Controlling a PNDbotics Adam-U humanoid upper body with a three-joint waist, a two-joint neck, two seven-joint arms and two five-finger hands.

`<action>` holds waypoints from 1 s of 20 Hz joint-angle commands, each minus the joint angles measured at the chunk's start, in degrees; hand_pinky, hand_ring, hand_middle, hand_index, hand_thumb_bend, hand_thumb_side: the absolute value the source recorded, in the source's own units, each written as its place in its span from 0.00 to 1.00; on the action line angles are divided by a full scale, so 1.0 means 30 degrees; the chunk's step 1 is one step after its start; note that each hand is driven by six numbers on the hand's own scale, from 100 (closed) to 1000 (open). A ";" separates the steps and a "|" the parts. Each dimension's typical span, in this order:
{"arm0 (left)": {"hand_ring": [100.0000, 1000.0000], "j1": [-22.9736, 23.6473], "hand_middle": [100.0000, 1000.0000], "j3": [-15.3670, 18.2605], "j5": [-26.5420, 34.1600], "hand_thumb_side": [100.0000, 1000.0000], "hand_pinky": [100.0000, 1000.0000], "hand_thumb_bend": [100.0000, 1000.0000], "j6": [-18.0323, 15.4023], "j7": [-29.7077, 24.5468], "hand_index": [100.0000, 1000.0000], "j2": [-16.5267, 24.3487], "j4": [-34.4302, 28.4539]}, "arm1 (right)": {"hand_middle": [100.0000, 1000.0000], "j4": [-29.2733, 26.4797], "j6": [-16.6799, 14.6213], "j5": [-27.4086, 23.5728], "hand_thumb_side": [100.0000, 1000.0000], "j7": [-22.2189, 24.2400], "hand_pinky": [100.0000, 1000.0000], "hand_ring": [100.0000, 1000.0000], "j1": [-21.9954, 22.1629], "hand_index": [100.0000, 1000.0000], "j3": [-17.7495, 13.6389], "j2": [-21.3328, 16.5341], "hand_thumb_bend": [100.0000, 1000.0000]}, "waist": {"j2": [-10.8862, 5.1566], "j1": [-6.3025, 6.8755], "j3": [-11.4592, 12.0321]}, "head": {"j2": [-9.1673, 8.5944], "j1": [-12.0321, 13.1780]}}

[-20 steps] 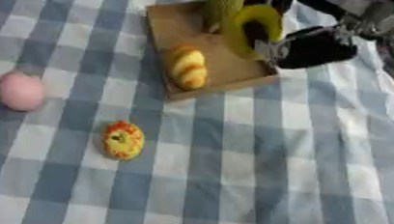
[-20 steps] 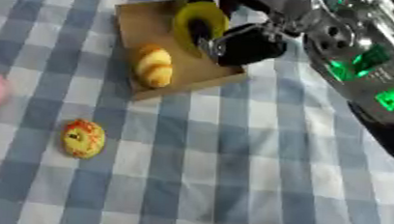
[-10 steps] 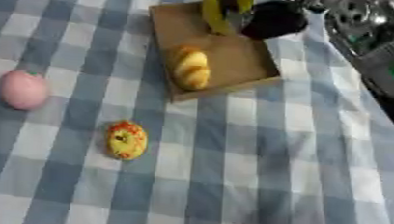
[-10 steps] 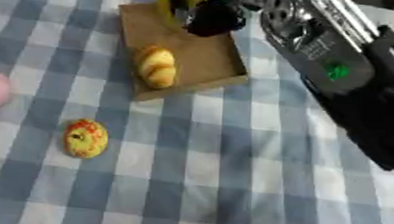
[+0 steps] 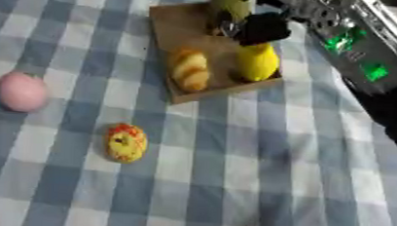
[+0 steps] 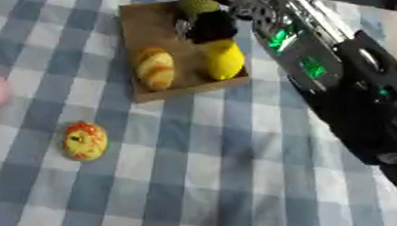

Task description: Pick up objects on the table and place them in the box.

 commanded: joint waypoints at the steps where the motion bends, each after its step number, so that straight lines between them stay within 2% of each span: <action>1: 0.74 -0.0142 0.70 0.0023 -0.0001 0.55 0.74 0.09 -0.0031 -0.0057 0.76 0.0390 -0.0305 | 0.85 -0.0295 -0.0026 0.0003 0.41 -0.0107 0.73 0.79 -0.0327 0.86 -0.0387 -0.0290 0.00 | -0.0561 0.0192 -0.0009 | -0.0035 -0.0022; 5: 0.74 -0.0105 0.71 0.0049 -0.0015 0.54 0.74 0.09 -0.0050 -0.0032 0.76 0.0417 -0.0305 | 0.80 -0.1567 0.0198 -0.0579 0.36 -0.1019 0.70 0.75 -0.0072 0.84 -0.0969 -0.0678 0.00 | -0.0590 0.0262 -0.0025 | -0.0025 0.0021; 8: 0.74 -0.0054 0.71 0.0080 -0.0050 0.54 0.74 0.09 -0.0073 0.0010 0.76 0.0496 -0.0305 | 0.79 -0.2956 0.0079 -0.1225 0.33 -0.1883 0.69 0.73 0.0289 0.84 -0.1732 -0.1432 0.00 | -0.0623 0.0317 -0.0083 | -0.0005 0.0157; 11: 0.74 0.0038 0.71 0.0138 -0.0146 0.54 0.74 0.09 -0.0124 0.0083 0.76 0.0704 -0.0305 | 0.79 -0.4314 -0.0523 -0.1952 0.33 -0.2719 0.70 0.73 0.0914 0.84 -0.2336 -0.2584 0.00 | -0.0653 0.0357 -0.0178 | 0.0025 0.0311; 15: 0.74 0.0042 0.71 0.0129 -0.0268 0.53 0.74 0.09 -0.0180 0.0207 0.77 0.1148 -0.0305 | 0.79 -0.6004 -0.1534 -0.2743 0.33 -0.3729 0.72 0.74 0.2064 0.84 -0.2622 -0.4214 0.00 | -0.0670 0.0437 -0.0341 | 0.0024 0.0464; 18: 0.74 -0.0018 0.72 0.0031 -0.0580 0.52 0.75 0.11 -0.0119 0.0200 0.79 0.2016 -0.0305 | 0.80 -0.7335 -0.2351 -0.2829 0.32 -0.4256 0.72 0.75 0.3267 0.84 -0.3061 -0.5442 0.00 | -0.0686 0.0558 -0.0495 | 0.0025 0.0565; 20: 0.75 -0.0013 0.72 0.0065 -0.1083 0.50 0.76 0.12 0.0102 -0.0039 0.80 0.2906 -0.0305 | 0.80 -0.8167 -0.2937 -0.2839 0.32 -0.4555 0.73 0.75 0.4204 0.84 -0.3741 -0.6244 0.00 | -0.0709 0.0707 -0.0628 | 0.0041 0.0670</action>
